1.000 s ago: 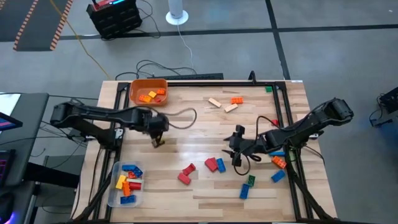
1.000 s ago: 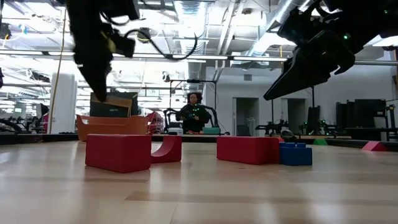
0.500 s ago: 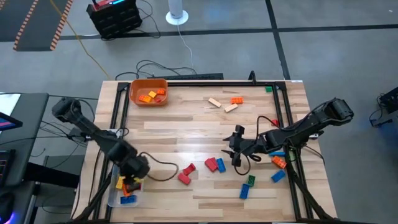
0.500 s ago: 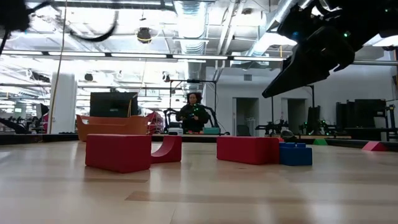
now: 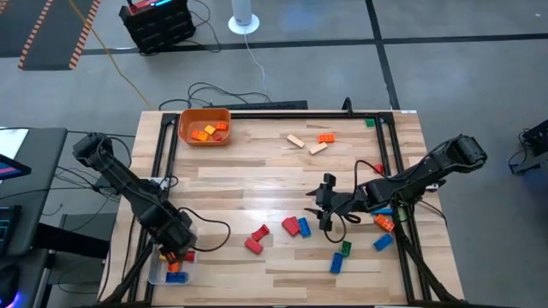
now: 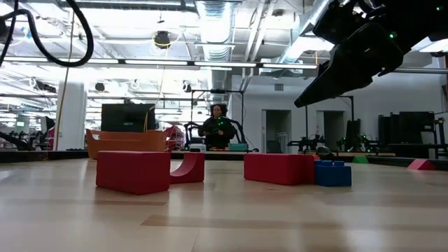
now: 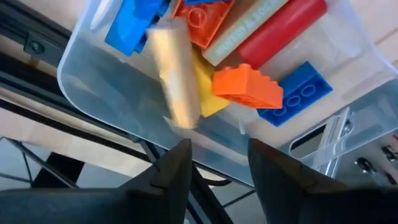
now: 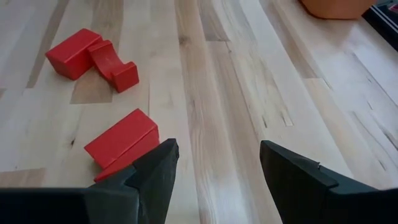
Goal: Sort blocks by size
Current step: Put the large brown block into the transparent bin, then put the small blue game piece into the orange bin
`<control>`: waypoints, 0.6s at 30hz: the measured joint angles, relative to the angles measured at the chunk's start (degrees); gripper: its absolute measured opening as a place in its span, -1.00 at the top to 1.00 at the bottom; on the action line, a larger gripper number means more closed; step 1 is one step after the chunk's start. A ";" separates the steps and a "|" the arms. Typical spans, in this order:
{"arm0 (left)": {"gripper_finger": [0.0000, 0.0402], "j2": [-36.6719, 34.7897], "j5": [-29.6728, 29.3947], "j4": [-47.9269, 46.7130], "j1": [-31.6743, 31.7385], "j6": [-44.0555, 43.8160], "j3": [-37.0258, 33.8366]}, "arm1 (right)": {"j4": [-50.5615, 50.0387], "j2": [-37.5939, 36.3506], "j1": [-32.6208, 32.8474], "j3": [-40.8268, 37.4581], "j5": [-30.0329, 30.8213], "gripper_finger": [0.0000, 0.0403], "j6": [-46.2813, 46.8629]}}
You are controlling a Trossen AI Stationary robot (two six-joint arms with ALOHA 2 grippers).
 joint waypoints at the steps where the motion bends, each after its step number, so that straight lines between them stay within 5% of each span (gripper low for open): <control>1: 0.24 0.00 -0.32 0.38 0.47 1.32 0.00 | 0.00 0.00 0.00 0.00 0.00 -0.29 -0.02; 8: 0.23 0.70 -10.71 7.66 2.57 26.30 0.00 | 0.01 0.00 0.00 0.00 0.00 -0.29 -0.02; 18: 0.23 8.44 -15.78 7.17 2.55 52.27 0.02 | -0.44 0.00 0.00 0.00 0.02 -0.29 0.00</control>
